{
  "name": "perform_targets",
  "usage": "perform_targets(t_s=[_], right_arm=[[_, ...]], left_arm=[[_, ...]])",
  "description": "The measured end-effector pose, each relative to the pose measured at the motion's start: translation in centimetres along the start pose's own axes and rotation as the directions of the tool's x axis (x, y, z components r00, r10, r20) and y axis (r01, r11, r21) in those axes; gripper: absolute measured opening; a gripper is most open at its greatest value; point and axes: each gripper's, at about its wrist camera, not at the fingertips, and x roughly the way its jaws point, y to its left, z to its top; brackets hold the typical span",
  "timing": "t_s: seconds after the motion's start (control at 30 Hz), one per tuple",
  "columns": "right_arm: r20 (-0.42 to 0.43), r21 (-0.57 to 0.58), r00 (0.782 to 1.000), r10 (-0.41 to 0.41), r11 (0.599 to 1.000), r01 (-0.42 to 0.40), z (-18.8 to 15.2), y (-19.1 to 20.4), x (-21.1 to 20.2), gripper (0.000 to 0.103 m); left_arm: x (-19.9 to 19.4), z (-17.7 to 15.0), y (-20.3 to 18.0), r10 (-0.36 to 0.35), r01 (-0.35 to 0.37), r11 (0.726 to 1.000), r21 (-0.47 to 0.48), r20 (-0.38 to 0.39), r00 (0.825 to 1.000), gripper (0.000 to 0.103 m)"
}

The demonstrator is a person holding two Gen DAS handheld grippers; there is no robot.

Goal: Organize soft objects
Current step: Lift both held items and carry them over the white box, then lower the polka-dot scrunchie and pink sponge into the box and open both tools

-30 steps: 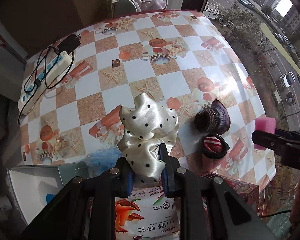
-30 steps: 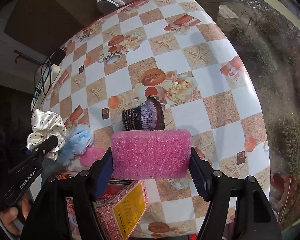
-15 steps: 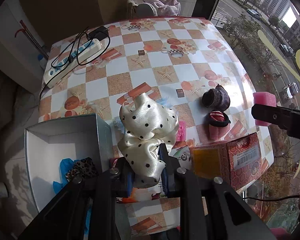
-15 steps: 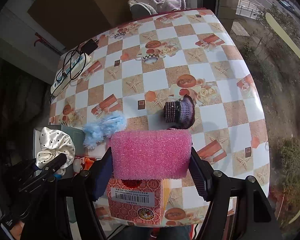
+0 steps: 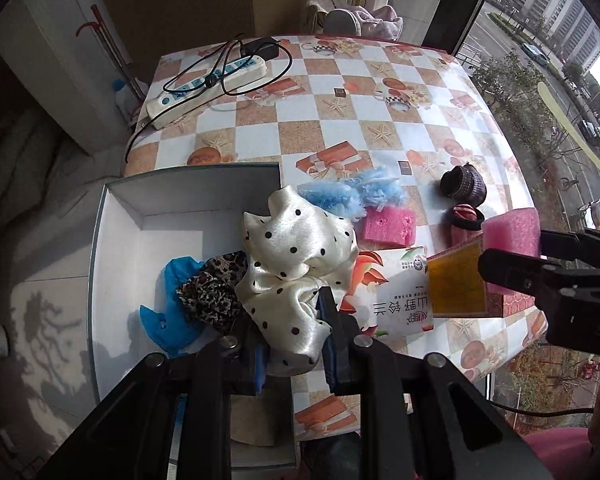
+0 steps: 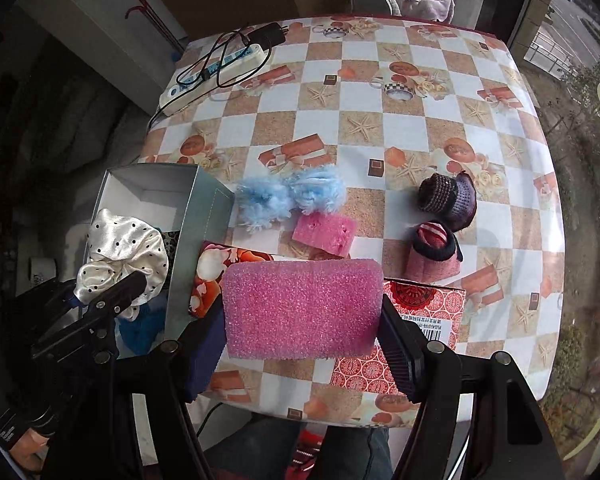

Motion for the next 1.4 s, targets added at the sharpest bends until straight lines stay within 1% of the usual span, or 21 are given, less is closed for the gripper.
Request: perform_targets(t_s=[0.3, 0.63, 0.87, 1.4], right_arm=[[-0.033, -0.154, 0.999, -0.016, 0.988, 0.011, 0.0, 5.4, 0.9, 0.071], [-0.060, -0.264, 0.998, -0.031, 0.965, 0.014, 0.1, 9.8, 1.8, 0.071], [-0.076, -0.307, 0.996, -0.040, 0.952, 0.015, 0.0, 11.3, 2.4, 0.071], [-0.089, -0.347, 0.994, -0.059, 0.938, 0.025, 0.1, 12.9, 3.2, 0.071]], left_arm=[[-0.2, -2.4, 3.9, 0.003, -0.003, 0.994, -0.105, 0.001, 1.000, 0.024], [-0.3, -3.8, 7.4, 0.011, -0.010, 0.978, -0.206, 0.006, 1.000, 0.024], [0.1, -4.9, 8.9, 0.014, -0.014, 0.969, -0.247, -0.002, 1.000, 0.024], [0.6, -5.8, 10.9, 0.013, -0.015, 0.953, -0.304, -0.007, 1.000, 0.024]])
